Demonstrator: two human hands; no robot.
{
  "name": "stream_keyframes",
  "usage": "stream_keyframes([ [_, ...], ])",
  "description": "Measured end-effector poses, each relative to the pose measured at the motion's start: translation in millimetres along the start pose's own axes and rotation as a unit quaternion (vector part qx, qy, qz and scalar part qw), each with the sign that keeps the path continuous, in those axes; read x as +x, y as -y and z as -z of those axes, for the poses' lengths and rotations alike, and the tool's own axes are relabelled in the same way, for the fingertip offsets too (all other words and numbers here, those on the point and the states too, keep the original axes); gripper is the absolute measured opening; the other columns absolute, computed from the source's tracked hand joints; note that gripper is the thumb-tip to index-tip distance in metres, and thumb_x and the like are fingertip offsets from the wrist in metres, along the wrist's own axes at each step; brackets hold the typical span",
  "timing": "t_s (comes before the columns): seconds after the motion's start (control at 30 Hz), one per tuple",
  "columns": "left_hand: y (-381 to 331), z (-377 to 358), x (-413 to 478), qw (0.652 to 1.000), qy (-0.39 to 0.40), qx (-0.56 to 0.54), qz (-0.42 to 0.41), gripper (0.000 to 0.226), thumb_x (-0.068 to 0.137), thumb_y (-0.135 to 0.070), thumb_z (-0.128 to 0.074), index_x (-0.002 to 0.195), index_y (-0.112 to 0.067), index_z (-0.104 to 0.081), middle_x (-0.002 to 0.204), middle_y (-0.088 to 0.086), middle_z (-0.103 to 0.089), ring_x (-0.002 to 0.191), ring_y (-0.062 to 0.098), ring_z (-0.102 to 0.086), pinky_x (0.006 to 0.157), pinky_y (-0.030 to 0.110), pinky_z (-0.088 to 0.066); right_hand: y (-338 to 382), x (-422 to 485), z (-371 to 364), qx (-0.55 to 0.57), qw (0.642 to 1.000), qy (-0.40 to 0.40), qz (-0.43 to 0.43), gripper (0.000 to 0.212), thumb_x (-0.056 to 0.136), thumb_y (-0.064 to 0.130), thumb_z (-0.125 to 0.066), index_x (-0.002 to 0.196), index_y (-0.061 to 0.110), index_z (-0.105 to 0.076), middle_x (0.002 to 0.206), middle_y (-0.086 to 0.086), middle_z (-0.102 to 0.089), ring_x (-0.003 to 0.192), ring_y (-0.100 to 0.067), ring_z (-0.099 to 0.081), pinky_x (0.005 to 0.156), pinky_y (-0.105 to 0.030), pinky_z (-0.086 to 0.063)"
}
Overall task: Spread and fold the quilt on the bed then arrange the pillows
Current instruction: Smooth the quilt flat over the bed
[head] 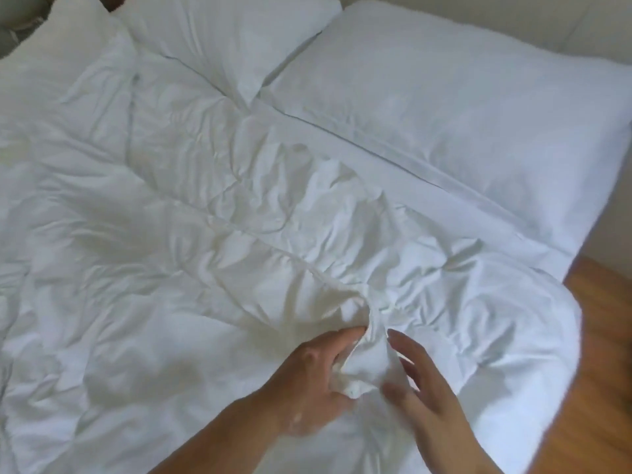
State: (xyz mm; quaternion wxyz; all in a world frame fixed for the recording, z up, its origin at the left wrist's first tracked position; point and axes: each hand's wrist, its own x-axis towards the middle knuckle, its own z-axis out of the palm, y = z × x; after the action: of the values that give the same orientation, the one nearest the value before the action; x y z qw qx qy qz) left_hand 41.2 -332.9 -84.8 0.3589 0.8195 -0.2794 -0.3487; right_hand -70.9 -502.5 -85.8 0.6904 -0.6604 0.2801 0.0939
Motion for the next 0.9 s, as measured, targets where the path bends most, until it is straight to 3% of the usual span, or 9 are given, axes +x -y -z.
stream_keyframes([
  [0.1,-31.2,-2.9,25.7,0.989,0.143,-0.029,0.01,0.1,0.078,-0.03,-0.079,0.148,-0.057,-0.014,0.132,-0.026,-0.057,0.116,-0.007,-0.056,0.099,0.017,-0.046,11.0,2.5,14.1,0.062,0.996,0.067,0.019,0.099,0.06,0.049,-0.087,0.146,0.034,-0.041,0.135,0.013,-0.063,0.126,-0.004,-0.058,0.101,-0.027,-0.049],
  [0.17,-40.2,4.4,39.8,0.978,0.206,0.034,0.005,0.097,0.078,-0.034,-0.076,0.145,-0.064,-0.013,0.132,-0.028,-0.055,0.118,-0.007,-0.054,0.101,0.019,-0.046,11.7,10.8,28.2,0.05,0.998,0.03,-0.006,0.093,0.061,0.049,-0.086,0.142,0.038,-0.044,0.13,0.015,-0.065,0.122,-0.001,-0.06,0.1,-0.029,-0.051],
  [0.27,-34.0,10.0,62.9,0.966,0.162,0.195,-0.046,0.08,0.083,-0.037,-0.071,0.148,-0.051,-0.027,0.146,-0.025,-0.038,0.132,-0.004,-0.038,0.11,0.024,-0.038,2.2,28.1,52.5,-0.068,0.993,-0.082,-0.053,0.04,0.073,0.025,-0.077,0.108,0.041,-0.066,0.099,0.019,-0.073,0.093,-0.001,-0.069,0.088,-0.039,-0.057],
  [0.37,-17.7,23.1,94.7,0.917,0.029,0.398,-0.023,0.084,0.086,-0.051,-0.066,0.154,-0.041,-0.017,0.159,-0.014,-0.013,0.144,0.011,-0.021,0.117,0.034,-0.028,-5.2,36.7,71.5,-0.126,0.986,-0.096,-0.043,0.031,0.082,0.006,-0.064,0.091,0.036,-0.068,0.083,0.018,-0.072,0.079,-0.002,-0.067,0.077,-0.034,-0.057],
  [0.5,2.3,50.8,117.3,0.831,0.142,0.525,0.115,0.069,0.091,-0.064,-0.048,0.15,-0.038,-0.023,0.149,-0.01,-0.036,0.141,0.016,-0.031,0.117,0.054,-0.015,-16.5,27.2,93.9,-0.142,0.985,-0.092,-0.036,0.022,0.084,0.006,-0.059,0.08,0.027,-0.063,0.074,0.013,-0.068,0.069,-0.003,-0.06,0.062,-0.02,-0.047],
  [0.57,12.9,60.3,111.3,0.816,0.155,0.549,0.096,0.056,0.092,-0.063,-0.045,0.142,-0.039,-0.035,0.136,-0.015,-0.045,0.133,0.011,-0.041,0.116,0.047,-0.02,-25.4,12.1,101.5,-0.147,0.982,-0.112,-0.038,0.017,0.084,0.008,-0.06,0.078,0.024,-0.061,0.069,0.014,-0.064,0.064,-0.003,-0.056,0.058,-0.016,-0.043],
  [0.73,17.6,52.6,74.6,0.851,0.175,0.495,0.028,0.036,0.095,-0.061,-0.043,0.124,-0.04,-0.048,0.121,-0.024,-0.056,0.12,0.001,-0.052,0.11,0.025,-0.029,-47.2,-33.9,119.4,-0.134,0.978,-0.138,-0.083,0.015,0.084,0.018,-0.066,0.089,0.031,-0.061,0.077,0.015,-0.068,0.068,-0.004,-0.058,0.058,-0.016,-0.042],
  [0.8,-0.1,47.5,75.6,0.88,0.178,0.44,0.028,0.028,0.093,-0.061,-0.048,0.104,-0.036,-0.055,0.101,-0.02,-0.062,0.099,0.002,-0.06,0.09,0.018,-0.043,-50.4,-48.0,133.3,-0.118,0.978,-0.148,-0.09,0.015,0.084,0.016,-0.066,0.088,0.029,-0.06,0.071,0.014,-0.066,0.062,-0.003,-0.055,0.057,-0.017,-0.041],
  [0.9,-54.5,40.5,104.3,0.899,0.169,0.404,0.004,0.029,0.093,-0.058,-0.053,0.085,-0.03,-0.053,0.079,-0.012,-0.061,0.074,0.004,-0.059,0.072,0.021,-0.049,-47.8,-62.9,166.2,-0.089,0.97,-0.204,-0.093,0.017,0.084,0.009,-0.067,0.08,0.024,-0.06,0.063,0.016,-0.062,0.06,-0.001,-0.052,0.057,-0.02,-0.039],
])
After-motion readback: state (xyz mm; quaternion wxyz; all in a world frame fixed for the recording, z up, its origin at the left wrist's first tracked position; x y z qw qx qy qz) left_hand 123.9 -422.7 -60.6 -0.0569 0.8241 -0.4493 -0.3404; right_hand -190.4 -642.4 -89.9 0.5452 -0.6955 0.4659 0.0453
